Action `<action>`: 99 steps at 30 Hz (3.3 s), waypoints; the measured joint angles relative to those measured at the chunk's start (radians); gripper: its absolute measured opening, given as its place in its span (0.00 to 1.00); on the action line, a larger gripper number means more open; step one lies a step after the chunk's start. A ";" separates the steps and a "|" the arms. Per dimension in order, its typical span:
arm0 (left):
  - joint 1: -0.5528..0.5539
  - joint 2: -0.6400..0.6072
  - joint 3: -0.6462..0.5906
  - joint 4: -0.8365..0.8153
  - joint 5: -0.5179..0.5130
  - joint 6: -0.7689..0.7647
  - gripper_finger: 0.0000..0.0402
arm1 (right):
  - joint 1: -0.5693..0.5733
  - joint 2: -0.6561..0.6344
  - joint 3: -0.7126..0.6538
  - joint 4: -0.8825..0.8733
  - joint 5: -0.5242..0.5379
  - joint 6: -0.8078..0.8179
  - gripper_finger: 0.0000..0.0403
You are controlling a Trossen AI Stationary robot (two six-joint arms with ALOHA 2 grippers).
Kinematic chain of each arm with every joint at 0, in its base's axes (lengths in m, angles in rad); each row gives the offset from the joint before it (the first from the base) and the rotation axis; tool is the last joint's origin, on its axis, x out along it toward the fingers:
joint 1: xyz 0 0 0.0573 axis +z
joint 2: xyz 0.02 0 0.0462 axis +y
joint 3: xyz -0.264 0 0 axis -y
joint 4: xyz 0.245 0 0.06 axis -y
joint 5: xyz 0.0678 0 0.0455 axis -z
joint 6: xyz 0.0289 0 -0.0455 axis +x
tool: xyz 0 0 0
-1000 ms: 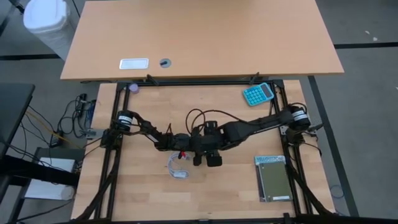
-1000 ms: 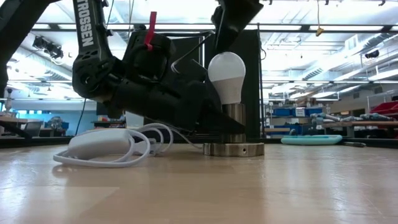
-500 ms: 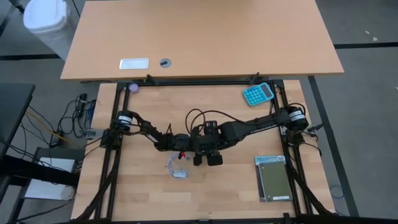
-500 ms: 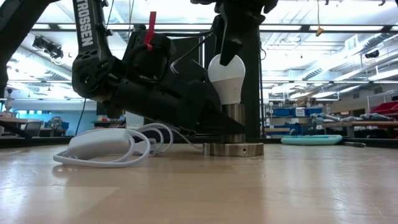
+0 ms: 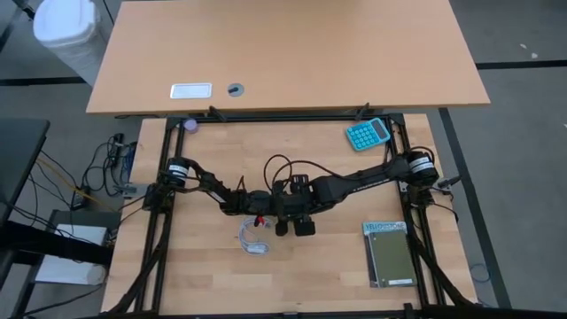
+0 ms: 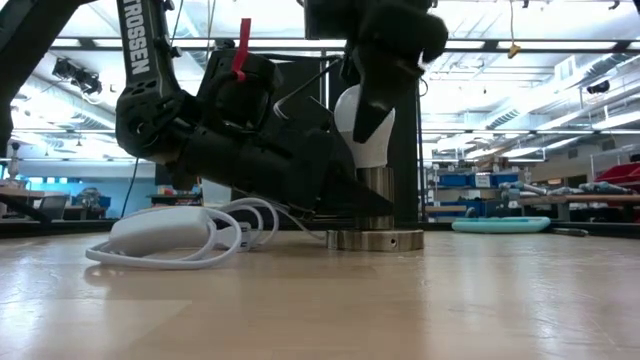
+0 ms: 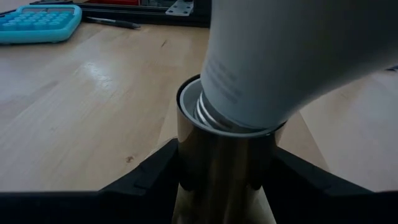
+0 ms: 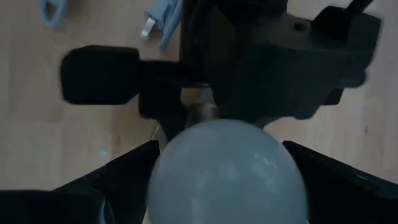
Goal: Screw lightbulb
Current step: Insert the lightbulb into the socket
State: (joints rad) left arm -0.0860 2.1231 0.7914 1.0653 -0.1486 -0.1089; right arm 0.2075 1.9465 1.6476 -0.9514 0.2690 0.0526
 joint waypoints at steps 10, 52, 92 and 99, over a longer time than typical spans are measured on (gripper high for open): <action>0.000 0.000 0.000 -0.001 0.000 0.001 0.51 | -0.014 -0.001 -0.028 0.008 0.052 0.006 0.76; 0.000 0.000 0.000 -0.010 -0.010 0.000 0.51 | -0.053 -0.009 -0.024 -0.094 -0.050 0.106 0.67; -0.066 0.003 0.003 0.000 -0.435 -0.059 0.51 | -0.158 0.001 -0.028 -0.007 -0.146 0.504 0.65; -0.065 0.003 0.008 0.001 -0.474 -0.103 0.51 | -0.163 0.000 -0.027 0.054 -0.158 0.539 0.68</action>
State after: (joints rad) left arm -0.1515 2.1262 0.7997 1.0660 -0.6226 -0.2115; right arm 0.0441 1.9469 1.6207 -0.8974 0.1106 0.5919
